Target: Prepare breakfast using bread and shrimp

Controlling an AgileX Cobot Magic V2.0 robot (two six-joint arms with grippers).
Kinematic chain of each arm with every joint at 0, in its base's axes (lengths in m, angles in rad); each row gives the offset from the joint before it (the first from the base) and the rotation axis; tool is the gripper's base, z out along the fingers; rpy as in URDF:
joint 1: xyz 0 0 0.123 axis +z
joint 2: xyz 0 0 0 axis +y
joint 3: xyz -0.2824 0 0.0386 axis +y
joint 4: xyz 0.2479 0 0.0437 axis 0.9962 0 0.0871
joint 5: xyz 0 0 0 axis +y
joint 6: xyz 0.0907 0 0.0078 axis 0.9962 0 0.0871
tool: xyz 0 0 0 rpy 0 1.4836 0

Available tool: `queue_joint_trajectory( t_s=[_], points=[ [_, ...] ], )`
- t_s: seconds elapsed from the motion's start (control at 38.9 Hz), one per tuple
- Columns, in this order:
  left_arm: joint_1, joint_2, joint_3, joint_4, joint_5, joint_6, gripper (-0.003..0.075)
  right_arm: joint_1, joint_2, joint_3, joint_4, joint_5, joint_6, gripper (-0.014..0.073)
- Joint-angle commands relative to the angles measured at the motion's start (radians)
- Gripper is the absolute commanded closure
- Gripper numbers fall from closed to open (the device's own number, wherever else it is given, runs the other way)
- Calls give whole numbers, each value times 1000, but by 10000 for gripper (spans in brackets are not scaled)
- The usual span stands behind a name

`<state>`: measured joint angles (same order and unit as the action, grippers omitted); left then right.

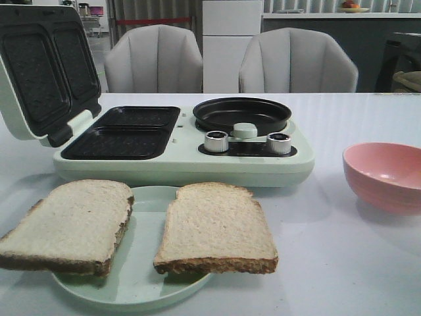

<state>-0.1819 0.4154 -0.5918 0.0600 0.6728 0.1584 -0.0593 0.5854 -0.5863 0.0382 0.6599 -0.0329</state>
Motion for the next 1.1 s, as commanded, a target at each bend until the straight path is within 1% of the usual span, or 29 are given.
queue_joint_trajectory(
  t_s=[0.0, 0.08, 0.15, 0.28, 0.49, 0.57, 0.67, 0.77, 0.9, 1.08],
  points=[
    [-121, 55, -26, 17, -73, 130, 192, -6, 11, -34, -8, -71, -8, 162],
    [-216, 88, -19, 62, -71, 178, 192, -6, 11, -34, -8, -71, -8, 162],
    [-297, 124, 0, 142, -71, 206, 192, -6, 11, -34, -8, -71, -8, 162],
    [-428, 179, 58, 290, -71, 206, 192, -6, 11, -34, -8, -71, -8, 162],
    [-610, 224, 174, 464, -98, 203, 191, -6, 11, -34, -8, -71, -8, 162],
    [-659, 233, 219, 546, -119, 158, 191, -6, 11, -34, -8, -71, -8, 162],
    [-708, 244, 250, 643, -130, 85, 191, -6, 11, -34, -8, -71, -8, 162],
    [-746, 265, 255, 681, -130, 37, 191, -6, 11, -34, -8, -71, -8, 162],
    [-766, 318, 255, 681, -134, 37, 191, -6, 11, -34, -8, -71, -8, 162],
    [-777, 409, 255, 716, -181, 33, 192, -6, 11, -34, -8, -71, -8, 162]
  ],
)
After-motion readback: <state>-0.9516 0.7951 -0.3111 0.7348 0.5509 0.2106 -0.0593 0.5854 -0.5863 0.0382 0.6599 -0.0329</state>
